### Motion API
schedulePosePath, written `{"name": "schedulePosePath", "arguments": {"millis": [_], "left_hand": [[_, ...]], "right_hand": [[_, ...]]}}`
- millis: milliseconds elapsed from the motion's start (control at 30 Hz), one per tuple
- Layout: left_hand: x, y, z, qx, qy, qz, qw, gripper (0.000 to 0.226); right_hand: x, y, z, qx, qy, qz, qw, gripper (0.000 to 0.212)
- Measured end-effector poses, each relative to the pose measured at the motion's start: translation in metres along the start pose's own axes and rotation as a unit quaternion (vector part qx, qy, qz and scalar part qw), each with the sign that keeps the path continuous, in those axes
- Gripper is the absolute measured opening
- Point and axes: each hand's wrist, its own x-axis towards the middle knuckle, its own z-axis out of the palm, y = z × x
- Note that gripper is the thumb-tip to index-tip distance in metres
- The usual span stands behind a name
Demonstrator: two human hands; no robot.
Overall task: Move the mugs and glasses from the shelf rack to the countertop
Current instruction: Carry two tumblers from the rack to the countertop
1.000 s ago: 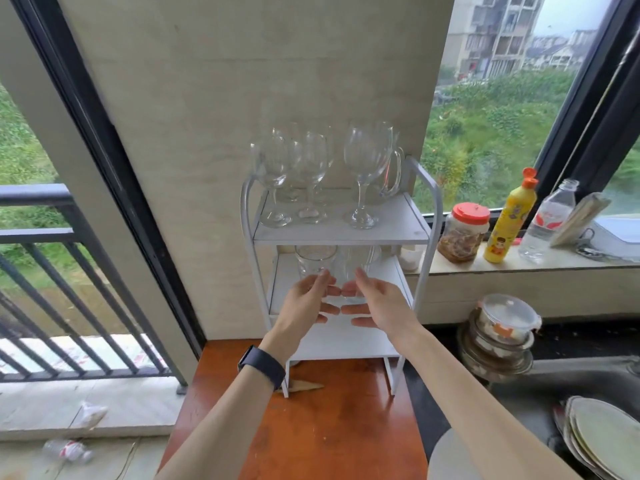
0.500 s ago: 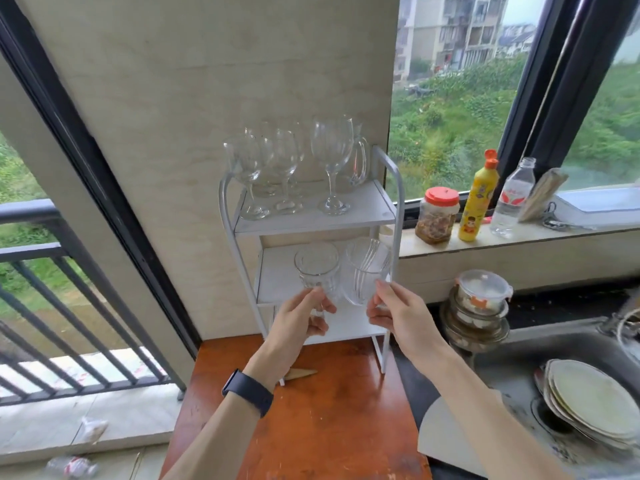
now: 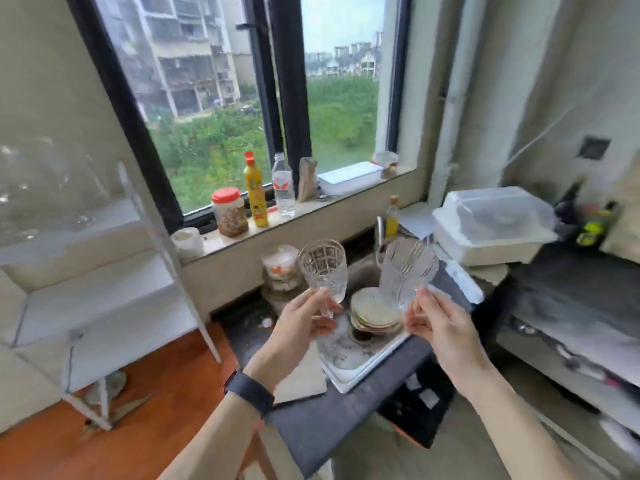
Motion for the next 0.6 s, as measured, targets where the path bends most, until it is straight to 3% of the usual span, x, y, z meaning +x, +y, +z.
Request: {"name": "schedulePosePath", "arguments": {"millis": [200, 300, 600], "left_hand": [[0.012, -0.041, 0.211, -0.045, -0.148, -0.067, 0.986, 0.024], [0.01, -0.055, 0.303, -0.018, -0.226, -0.086, 0.97, 0.026], [0.013, -0.081, 0.517, 0.031, -0.397, -0.102, 0.912, 0.026]], "right_hand": [[-0.063, -0.008, -0.2, -0.032, 0.181, -0.006, 0.983, 0.041], [-0.092, -0.013, -0.282, -0.035, 0.27, -0.009, 0.962, 0.039], [-0.151, -0.031, -0.459, -0.033, 0.458, -0.008, 0.888, 0.038]]}}
